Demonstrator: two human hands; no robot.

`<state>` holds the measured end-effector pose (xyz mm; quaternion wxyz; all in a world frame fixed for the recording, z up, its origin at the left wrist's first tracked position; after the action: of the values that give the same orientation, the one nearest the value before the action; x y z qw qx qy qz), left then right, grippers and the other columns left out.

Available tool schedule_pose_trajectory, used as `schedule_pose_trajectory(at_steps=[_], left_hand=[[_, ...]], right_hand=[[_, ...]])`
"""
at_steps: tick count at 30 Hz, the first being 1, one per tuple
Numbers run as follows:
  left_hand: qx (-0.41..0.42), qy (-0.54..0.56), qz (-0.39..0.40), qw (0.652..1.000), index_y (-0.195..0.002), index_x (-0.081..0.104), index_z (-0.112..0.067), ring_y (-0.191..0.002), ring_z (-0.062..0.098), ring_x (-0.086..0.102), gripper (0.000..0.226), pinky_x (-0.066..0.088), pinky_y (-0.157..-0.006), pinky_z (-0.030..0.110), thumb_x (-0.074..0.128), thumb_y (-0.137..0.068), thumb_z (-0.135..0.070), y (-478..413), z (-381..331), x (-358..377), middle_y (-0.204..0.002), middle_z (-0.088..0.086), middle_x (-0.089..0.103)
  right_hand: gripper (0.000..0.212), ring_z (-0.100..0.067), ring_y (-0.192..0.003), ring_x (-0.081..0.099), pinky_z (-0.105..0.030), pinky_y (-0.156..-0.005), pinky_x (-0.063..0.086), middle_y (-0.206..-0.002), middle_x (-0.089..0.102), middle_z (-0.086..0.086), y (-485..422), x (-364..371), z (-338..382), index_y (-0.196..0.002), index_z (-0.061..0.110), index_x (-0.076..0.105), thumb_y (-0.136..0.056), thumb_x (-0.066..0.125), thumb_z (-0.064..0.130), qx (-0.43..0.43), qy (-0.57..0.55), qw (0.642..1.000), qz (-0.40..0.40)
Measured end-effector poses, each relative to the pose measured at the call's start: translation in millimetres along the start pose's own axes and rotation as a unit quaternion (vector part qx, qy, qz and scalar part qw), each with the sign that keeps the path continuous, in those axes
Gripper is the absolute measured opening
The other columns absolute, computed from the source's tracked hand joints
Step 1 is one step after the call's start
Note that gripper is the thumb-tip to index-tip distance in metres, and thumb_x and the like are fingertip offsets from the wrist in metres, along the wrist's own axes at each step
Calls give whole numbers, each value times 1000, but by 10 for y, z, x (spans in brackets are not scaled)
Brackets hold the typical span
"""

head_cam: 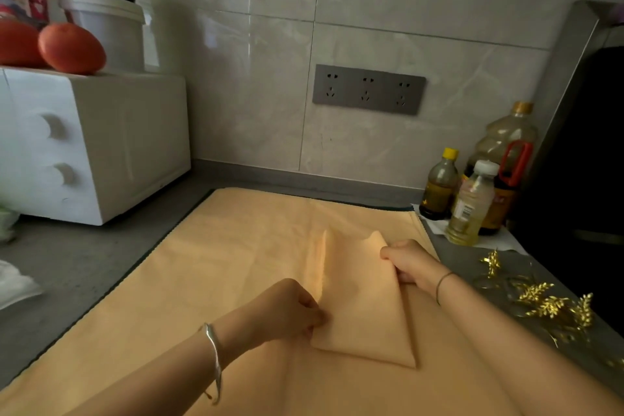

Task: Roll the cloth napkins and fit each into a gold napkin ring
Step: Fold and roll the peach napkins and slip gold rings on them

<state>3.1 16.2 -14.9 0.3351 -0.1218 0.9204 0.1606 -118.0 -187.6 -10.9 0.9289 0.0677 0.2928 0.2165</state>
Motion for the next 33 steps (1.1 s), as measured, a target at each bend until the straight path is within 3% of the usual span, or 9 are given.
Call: schedule_pose_trajectory(at_steps=[4, 8, 12, 16, 21, 24, 28, 33], left_hand=[[6, -6, -40, 999, -86, 73, -11, -49, -5, 50, 22, 35, -47, 2, 57, -88, -26, 21, -29, -10, -61, -10, 59], [8, -3, -46, 999, -79, 69, -14, -47, -6, 52, 18, 36, -46, 2, 56, -89, -23, 83, -60, -9, -63, -10, 59], [8, -21, -75, 997, -70, 67, -17, -57, 2, 50, 23, 37, -51, 8, 56, -89, -24, 115, -56, -18, -64, -8, 59], [9, -20, -83, 996, -76, 68, -16, -56, 2, 50, 19, 37, -48, 7, 57, -88, -24, 190, -89, 18, -64, -8, 60], [11, -27, -86, 996, -77, 68, -16, -55, 2, 50, 18, 38, -52, 11, 57, -89, -25, 339, -115, 104, -60, -10, 58], [11, -27, -99, 995, -71, 63, -18, -52, 2, 48, 20, 34, -44, 5, 57, -90, -24, 380, -117, 101, -57, -11, 56], [4, -17, -90, 996, -76, 64, -16, -54, 2, 49, 20, 34, -43, 4, 55, -91, -24, 394, -129, 124, -61, -9, 57], [-13, -46, -100, 994, -97, 69, -11, -67, 9, 55, 24, 42, -62, 17, 55, -91, -29, 395, -135, 110, -73, -5, 61]], right_hand=[[19, -20, -66, 54, -24, -55, 45, -78, 58, -9, 65, -1, 22, -70, 11, 53, -89, 55, 12, -32, 4, 999, -22], [15, -17, -67, 57, -24, -53, 46, -84, 62, -6, 335, 8, 96, -87, 12, 58, -92, 57, 25, -51, -21, 998, 10], [28, -13, -48, 48, -22, -43, 36, -69, 58, -1, 800, -61, 11, -90, 17, 53, -89, 56, 45, -82, 122, 989, 30], [30, -6, -32, 38, -22, -40, 32, -50, 55, 0, 1169, -35, -304, -96, 18, 50, -85, 61, 44, -88, 115, 988, 62], [21, -12, -46, 52, -25, -45, 38, -66, 67, -8, 1308, -46, -484, -96, 16, 48, -87, 65, 25, -188, 64, 980, -26], [16, -8, -44, 47, -26, -48, 33, -54, 58, 5, 1373, -70, -446, -91, 24, 45, -89, 60, 31, -254, 96, 959, -81], [17, -7, -51, 44, -25, -45, 26, -63, 54, 7, 1420, -58, -419, -94, 26, 40, -93, 52, 37, -255, 189, 940, -128], [22, -7, -51, 43, -24, -43, 24, -61, 48, 8, 1494, -97, -390, -98, 23, 37, -92, 52, 39, -263, 216, 926, -163]])
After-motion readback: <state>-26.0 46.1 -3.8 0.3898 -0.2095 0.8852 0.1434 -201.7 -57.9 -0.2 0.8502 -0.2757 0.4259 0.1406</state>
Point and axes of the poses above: each hand's wrist, its own y-axis away from the middle knuckle, its own x-axis out of the palm, z = x × y, the point moved 7 cm from there along -y, towards the middle knuckle
